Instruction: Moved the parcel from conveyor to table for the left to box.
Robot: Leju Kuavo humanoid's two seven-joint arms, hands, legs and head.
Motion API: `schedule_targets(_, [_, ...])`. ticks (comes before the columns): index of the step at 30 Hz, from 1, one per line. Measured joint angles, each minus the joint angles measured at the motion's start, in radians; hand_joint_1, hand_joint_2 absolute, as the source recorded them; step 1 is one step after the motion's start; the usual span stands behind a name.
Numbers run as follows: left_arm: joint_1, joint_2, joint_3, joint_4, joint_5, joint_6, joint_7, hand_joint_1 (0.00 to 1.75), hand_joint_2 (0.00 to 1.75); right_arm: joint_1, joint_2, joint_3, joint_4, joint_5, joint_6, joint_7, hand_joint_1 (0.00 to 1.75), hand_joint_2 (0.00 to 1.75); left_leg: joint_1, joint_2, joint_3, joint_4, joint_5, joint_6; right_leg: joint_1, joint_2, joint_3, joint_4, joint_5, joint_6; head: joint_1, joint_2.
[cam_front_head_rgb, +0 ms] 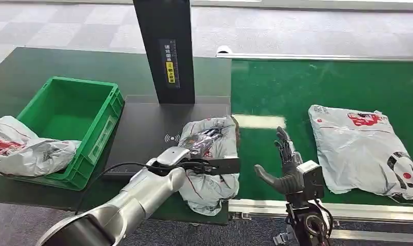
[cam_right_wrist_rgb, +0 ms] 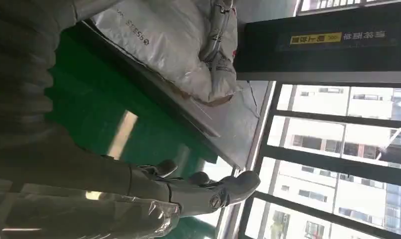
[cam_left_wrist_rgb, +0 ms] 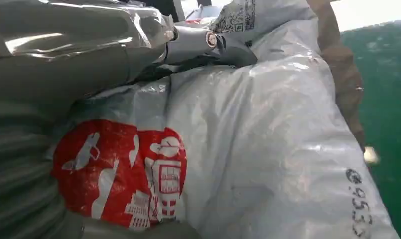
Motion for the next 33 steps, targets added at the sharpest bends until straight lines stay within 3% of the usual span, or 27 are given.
schedule_targets(4, [0.035,0.002,-0.002,-0.012,-0.089,0.171,-0.005,1.75,1.75,0.013,0.006,0.000,-0.005,0.015,0.010,0.011,0.00,1.75,0.000,0.000,0.001,0.000,0.000,0.000,0.000,0.000,0.000,0.000,0.000,0.000,-0.001,0.000])
schedule_targets(10, [0.067,0.017,-0.023,-0.047,-0.253,0.292,-0.017,1.75,1.75,0.016,0.006,0.000,-0.006,0.010,0.023,0.001,0.00,1.75,0.000,0.000,0.000,0.000,0.001,0.000,0.000,0.000,0.000,0.000,0.000,0.000,0.000,0.000])
schedule_targets(18, [0.146,0.041,0.016,-0.130,-0.277,0.556,-0.142,1.75,1.75,0.013,0.004,-0.008,-0.006,-0.013,0.023,-0.007,0.00,1.75,0.000,-0.001,-0.003,0.000,0.001,0.000,0.000,0.000,-0.004,0.000,0.000,0.000,-0.001,0.000])
schedule_targets(24, [0.173,0.044,0.048,-0.171,-0.255,0.594,-0.173,1.75,1.75,0.013,0.002,-0.008,-0.009,-0.018,0.023,-0.007,0.00,1.75,0.000,0.000,-0.005,0.000,0.001,0.000,0.000,0.000,-0.006,0.000,0.000,0.000,0.000,0.000])
schedule_targets(28, [0.209,0.045,0.091,-0.237,-0.222,0.692,-0.294,1.75,1.75,0.014,0.000,-0.008,-0.017,-0.032,0.016,-0.005,0.00,1.75,0.000,0.000,-0.005,0.000,0.001,0.000,0.000,0.000,-0.006,0.000,0.000,0.000,-0.001,0.000])
schedule_targets(33, [0.288,-0.004,0.279,-0.454,-0.268,0.704,-0.597,1.75,1.75,0.021,-0.006,-0.008,-0.023,-0.050,0.000,-0.004,0.00,1.75,0.000,0.000,-0.007,0.000,0.001,0.000,0.000,0.000,-0.008,0.000,0.000,0.000,0.000,0.000])
